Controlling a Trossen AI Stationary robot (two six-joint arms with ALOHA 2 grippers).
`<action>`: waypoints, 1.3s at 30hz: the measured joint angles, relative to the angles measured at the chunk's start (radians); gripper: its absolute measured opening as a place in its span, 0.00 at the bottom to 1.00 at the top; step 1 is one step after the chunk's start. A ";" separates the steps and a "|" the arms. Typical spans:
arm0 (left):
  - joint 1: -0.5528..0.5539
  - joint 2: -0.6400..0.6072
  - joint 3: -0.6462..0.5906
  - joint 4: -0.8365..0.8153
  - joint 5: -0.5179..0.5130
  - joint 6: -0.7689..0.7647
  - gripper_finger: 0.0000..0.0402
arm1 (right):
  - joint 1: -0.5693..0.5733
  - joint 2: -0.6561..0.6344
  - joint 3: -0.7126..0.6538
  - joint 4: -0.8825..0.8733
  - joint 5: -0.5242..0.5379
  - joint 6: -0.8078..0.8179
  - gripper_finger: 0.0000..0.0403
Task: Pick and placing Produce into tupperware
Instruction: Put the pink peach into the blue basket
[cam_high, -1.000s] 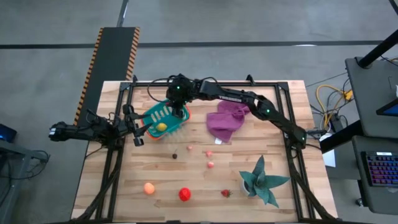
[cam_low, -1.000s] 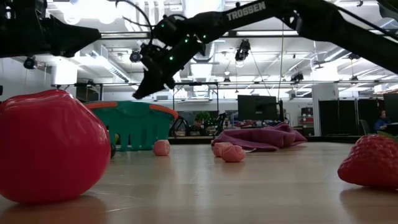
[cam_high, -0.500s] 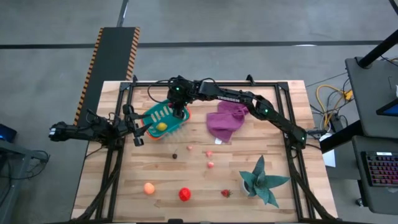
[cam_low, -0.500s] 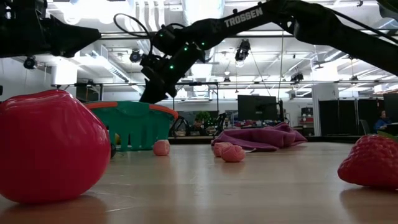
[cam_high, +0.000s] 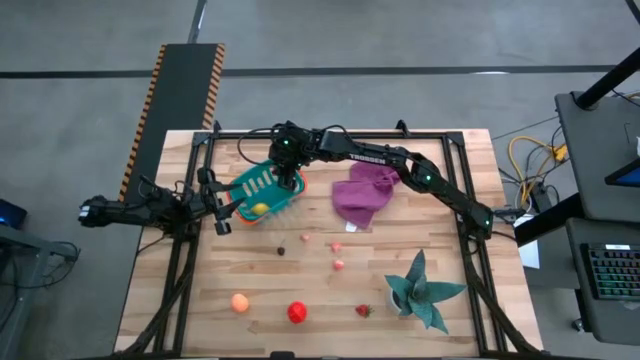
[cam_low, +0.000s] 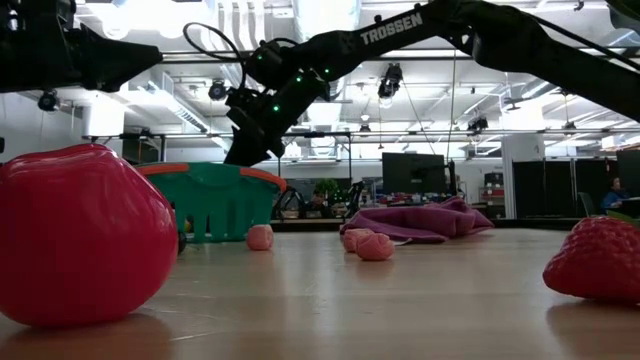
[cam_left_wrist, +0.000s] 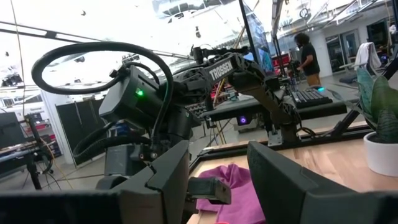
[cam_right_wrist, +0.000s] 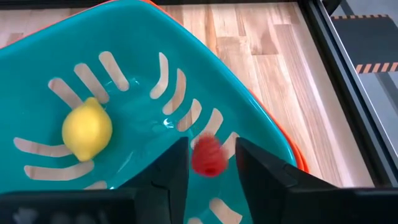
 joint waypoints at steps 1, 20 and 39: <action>0.000 0.000 0.000 0.000 0.000 0.000 0.38 | 0.000 0.000 0.000 0.000 0.000 0.000 0.31; 0.000 -0.001 -0.002 -0.009 0.000 0.000 0.37 | 0.004 -0.209 0.014 -0.196 -0.012 0.000 0.32; 0.000 -0.001 -0.002 -0.016 0.000 0.000 0.38 | 0.137 -0.519 0.009 -0.769 -0.105 0.022 0.60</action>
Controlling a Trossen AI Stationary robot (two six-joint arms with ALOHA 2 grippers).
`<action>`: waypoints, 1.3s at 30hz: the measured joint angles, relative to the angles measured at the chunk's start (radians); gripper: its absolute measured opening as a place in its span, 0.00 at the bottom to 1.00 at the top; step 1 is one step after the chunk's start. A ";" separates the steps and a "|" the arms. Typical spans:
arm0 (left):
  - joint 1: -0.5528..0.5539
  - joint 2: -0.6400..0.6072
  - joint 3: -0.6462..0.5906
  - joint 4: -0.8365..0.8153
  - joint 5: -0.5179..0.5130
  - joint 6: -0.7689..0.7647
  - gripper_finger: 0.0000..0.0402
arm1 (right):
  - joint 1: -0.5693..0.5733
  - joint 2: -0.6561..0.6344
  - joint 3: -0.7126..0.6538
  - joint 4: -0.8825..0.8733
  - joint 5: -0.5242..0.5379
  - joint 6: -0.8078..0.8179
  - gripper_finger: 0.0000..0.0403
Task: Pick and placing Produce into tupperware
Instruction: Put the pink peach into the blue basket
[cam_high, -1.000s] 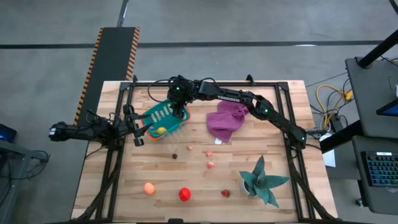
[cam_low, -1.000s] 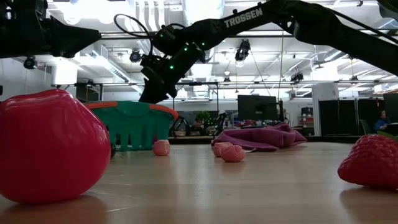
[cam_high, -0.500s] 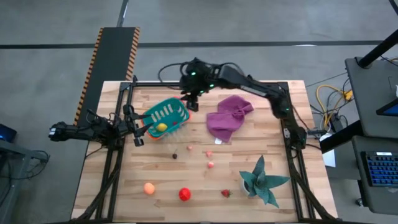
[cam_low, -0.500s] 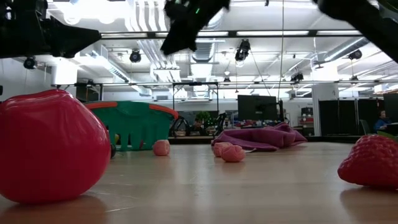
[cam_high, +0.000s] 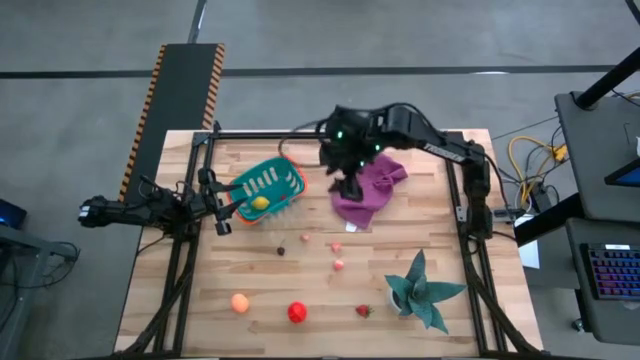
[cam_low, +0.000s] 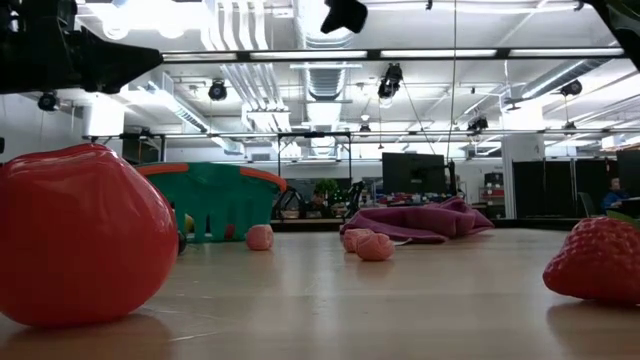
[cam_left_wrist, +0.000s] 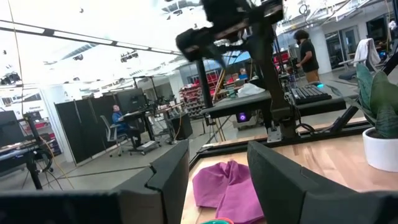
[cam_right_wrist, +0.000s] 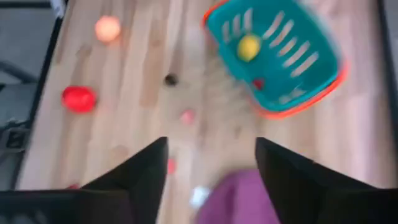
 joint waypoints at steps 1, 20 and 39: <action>0.000 0.001 0.000 0.000 0.000 0.000 0.38 | 0.013 0.003 -0.001 -0.018 0.001 0.025 0.64; 0.000 0.001 0.000 -0.003 0.000 -0.004 0.38 | 0.211 -0.002 -0.395 0.210 0.177 0.064 0.67; 0.000 -0.001 0.000 -0.027 -0.008 -0.001 0.38 | 0.224 -0.109 -1.065 0.966 0.106 0.192 0.62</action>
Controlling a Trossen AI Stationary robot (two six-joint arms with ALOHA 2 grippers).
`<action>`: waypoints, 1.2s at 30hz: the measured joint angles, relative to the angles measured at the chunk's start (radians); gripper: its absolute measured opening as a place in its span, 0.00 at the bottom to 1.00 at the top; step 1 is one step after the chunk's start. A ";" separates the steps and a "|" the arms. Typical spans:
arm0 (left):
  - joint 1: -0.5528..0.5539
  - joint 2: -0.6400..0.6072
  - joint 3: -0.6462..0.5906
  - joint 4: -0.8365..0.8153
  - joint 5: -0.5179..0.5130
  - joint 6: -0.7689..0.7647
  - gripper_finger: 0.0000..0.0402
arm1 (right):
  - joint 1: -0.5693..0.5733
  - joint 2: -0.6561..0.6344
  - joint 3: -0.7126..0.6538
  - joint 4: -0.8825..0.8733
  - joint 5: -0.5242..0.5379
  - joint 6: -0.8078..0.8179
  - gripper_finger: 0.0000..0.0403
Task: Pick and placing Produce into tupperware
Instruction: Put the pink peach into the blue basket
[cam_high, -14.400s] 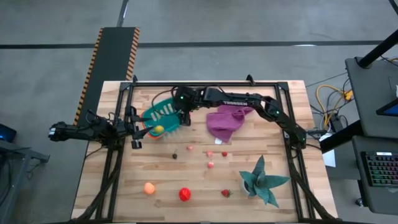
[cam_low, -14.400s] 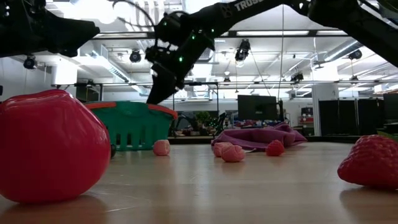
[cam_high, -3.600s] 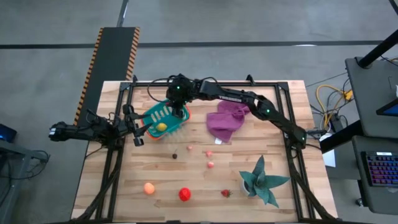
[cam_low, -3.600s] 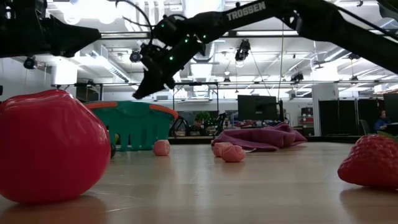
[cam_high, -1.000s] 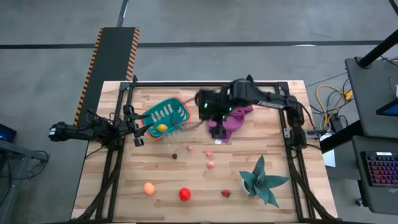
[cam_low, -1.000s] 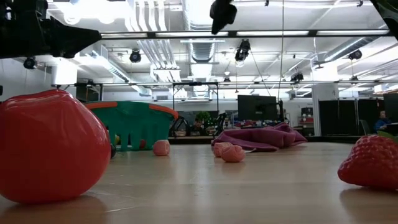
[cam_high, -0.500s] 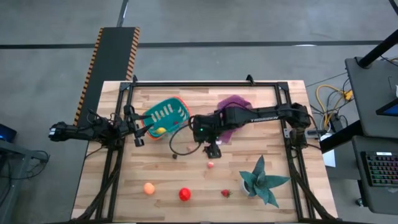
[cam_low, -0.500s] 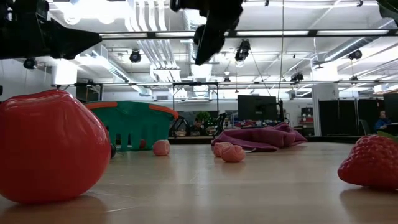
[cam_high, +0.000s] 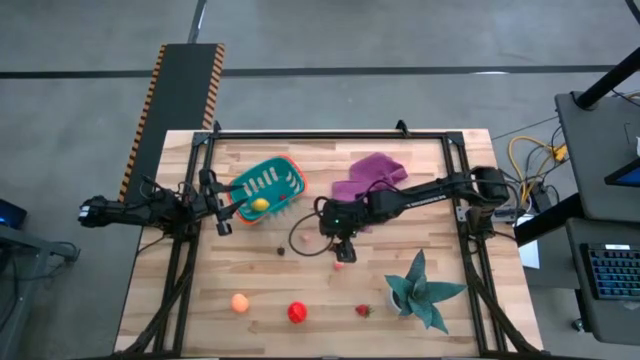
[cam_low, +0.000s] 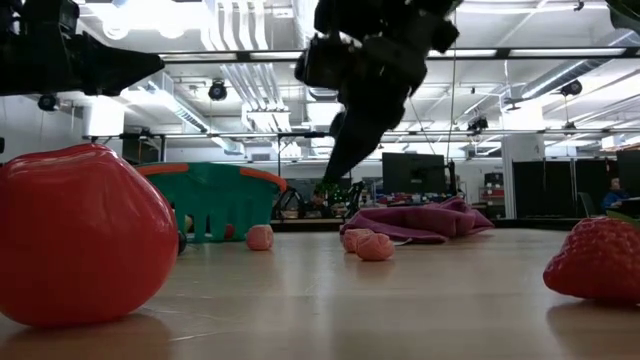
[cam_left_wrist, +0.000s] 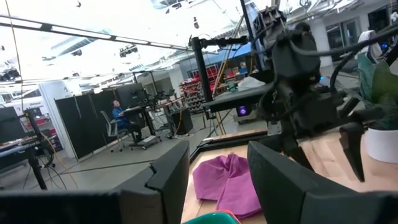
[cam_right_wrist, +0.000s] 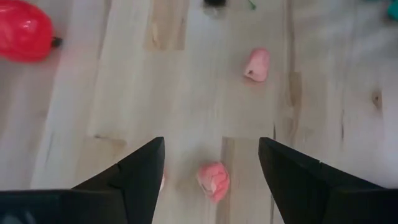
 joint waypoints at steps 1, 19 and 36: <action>0.000 0.000 0.000 0.000 -0.001 0.000 0.37 | 0.000 -0.002 -0.013 0.011 0.000 0.005 0.62; 0.000 0.000 0.000 0.000 -0.014 0.001 0.38 | 0.003 0.006 -0.134 0.135 0.023 0.036 0.62; 0.000 0.000 0.000 0.000 -0.014 0.001 0.37 | 0.027 0.007 -0.226 0.257 0.027 0.092 0.61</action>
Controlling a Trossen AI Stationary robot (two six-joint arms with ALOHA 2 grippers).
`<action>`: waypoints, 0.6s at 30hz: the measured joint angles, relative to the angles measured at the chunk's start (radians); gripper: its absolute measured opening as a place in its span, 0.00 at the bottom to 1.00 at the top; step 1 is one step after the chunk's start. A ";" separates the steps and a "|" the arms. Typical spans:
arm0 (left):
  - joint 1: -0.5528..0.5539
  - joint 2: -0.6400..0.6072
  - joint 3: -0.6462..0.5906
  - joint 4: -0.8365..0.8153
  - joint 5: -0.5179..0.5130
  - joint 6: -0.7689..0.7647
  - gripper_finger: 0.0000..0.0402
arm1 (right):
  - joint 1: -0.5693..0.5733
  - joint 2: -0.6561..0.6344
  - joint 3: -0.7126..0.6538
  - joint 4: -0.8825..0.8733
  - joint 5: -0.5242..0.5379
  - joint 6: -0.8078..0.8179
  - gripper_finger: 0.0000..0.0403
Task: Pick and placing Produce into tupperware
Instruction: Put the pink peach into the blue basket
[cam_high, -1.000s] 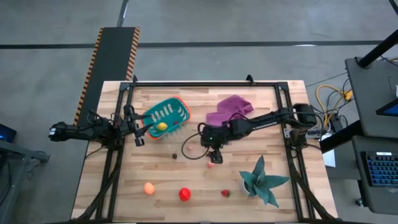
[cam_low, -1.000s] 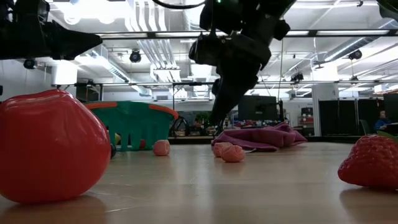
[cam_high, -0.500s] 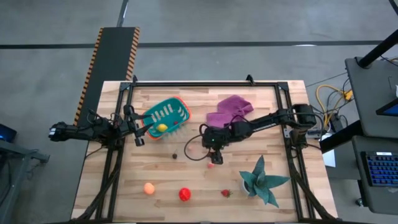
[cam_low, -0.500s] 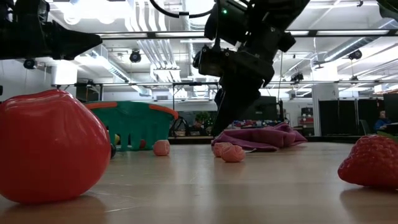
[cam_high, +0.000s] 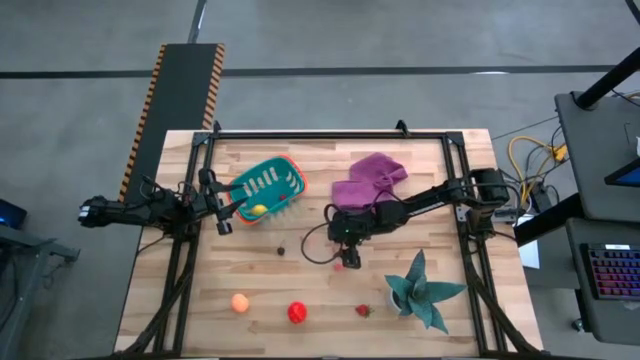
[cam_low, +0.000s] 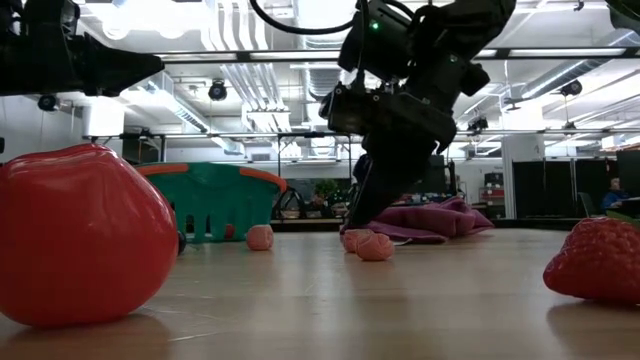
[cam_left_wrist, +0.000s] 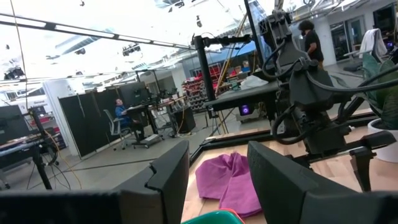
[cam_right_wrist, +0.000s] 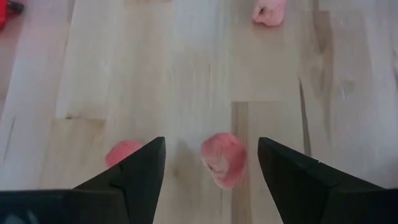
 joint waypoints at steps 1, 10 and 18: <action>0.000 0.000 0.000 0.000 0.000 0.000 0.38 | 0.000 0.000 -0.002 0.000 0.004 0.000 0.61; 0.000 0.000 0.000 0.000 0.000 0.000 0.38 | 0.005 0.000 -0.034 0.035 0.027 0.016 0.61; 0.000 0.000 0.000 0.000 0.000 0.000 0.38 | 0.005 0.000 -0.036 0.051 0.026 0.016 0.61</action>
